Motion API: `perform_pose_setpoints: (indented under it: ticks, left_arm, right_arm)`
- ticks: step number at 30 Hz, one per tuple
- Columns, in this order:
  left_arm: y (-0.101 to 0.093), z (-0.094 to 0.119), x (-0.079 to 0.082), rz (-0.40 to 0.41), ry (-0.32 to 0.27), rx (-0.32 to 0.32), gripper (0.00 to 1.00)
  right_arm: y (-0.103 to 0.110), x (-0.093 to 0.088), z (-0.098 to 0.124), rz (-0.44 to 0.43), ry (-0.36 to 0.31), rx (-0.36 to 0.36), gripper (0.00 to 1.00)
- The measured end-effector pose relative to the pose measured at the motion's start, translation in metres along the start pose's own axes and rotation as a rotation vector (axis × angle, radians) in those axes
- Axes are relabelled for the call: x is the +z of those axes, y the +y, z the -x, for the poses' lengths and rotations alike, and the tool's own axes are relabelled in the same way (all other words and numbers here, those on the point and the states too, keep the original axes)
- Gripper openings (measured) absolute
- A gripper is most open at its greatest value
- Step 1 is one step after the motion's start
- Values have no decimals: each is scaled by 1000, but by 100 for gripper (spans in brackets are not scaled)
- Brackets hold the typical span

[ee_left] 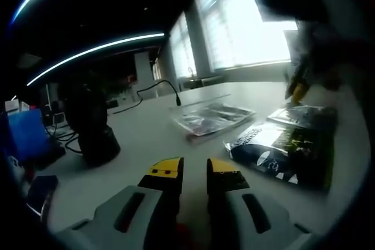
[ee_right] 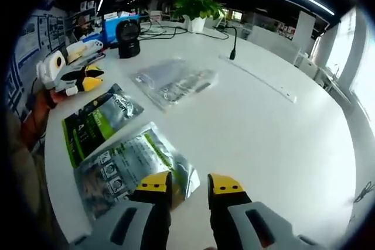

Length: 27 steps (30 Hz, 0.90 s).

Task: Clip sheet goods on table flip sheet goods clip sheet goods scan sheet goods put sheet goods back to table

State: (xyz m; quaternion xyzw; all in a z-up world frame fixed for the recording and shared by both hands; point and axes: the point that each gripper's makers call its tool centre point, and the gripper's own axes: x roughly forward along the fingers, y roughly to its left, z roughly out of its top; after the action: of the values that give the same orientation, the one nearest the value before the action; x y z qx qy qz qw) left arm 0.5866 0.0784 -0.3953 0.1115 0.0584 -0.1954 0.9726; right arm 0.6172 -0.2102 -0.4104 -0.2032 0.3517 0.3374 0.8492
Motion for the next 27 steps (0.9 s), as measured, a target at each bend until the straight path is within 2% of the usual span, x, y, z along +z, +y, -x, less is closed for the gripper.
perform_pose_setpoints:
  ticks: [5,10,13,16,22,26,27]
  left_arm:
    - [1,0,0,2,-1,1,9]
    - [1,0,0,3,-3,1,9]
    - [1,0,0,1,-3,0,9]
    - [0,0,1,-1,-3,-1,10]
    - [1,0,1,-1,-4,0,10]
    - [1,0,1,-1,-4,0,10]
    - [1,0,1,-2,-3,0,10]
  right_arm:
    - [8,-6,-7,3,49,34,23]
    - [6,-7,-10,12,63,34,25]
    - [6,-9,-12,-3,68,50,22]
    - [9,-11,-12,-41,66,67,20]
    - [11,-10,-12,-42,62,73,19]
    - [16,-10,-11,-22,52,80,13]
    - [17,-8,-11,15,39,86,12]
